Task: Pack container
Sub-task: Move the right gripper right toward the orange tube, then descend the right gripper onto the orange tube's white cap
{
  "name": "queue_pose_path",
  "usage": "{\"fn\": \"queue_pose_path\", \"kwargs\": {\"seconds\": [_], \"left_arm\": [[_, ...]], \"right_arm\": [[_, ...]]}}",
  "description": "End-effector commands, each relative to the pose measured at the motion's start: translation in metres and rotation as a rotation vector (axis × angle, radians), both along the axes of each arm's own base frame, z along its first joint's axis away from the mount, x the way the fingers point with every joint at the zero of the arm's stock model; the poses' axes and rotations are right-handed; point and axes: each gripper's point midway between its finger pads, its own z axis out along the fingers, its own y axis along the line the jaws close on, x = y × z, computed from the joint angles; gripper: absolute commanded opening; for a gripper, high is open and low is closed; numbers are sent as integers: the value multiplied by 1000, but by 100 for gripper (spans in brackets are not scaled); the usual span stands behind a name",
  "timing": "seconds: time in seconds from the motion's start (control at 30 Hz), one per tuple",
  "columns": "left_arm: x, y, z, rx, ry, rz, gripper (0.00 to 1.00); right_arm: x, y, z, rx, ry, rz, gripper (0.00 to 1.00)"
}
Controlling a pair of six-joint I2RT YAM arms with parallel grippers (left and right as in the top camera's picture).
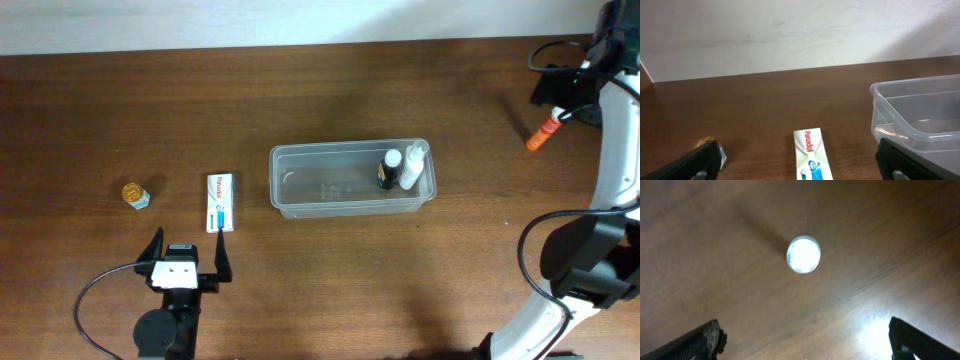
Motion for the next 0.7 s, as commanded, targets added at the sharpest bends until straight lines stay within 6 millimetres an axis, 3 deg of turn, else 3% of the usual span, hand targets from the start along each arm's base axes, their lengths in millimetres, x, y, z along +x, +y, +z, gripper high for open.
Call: {"fn": "queue_pose_path", "kwargs": {"seconds": [0.0, 0.13, 0.3, 0.47, 0.67], "left_arm": [[0, -1, -1, 15, 1, -8, 99], [0, -1, -1, 15, 1, -8, 99], [0, -1, -1, 15, 1, -8, 99], [0, -1, -1, 15, 1, -8, 99], [0, -1, -1, 15, 1, -8, 99]], "right_arm": [[5, -18, -1, -28, -28, 20, 99], [17, -22, -11, 4, -52, 57, 99], [28, -25, -40, 40, -26, 98, 100], [31, -26, -68, 61, 25, 102, 93], [36, -29, -82, 64, 33, 103, 87]]}}
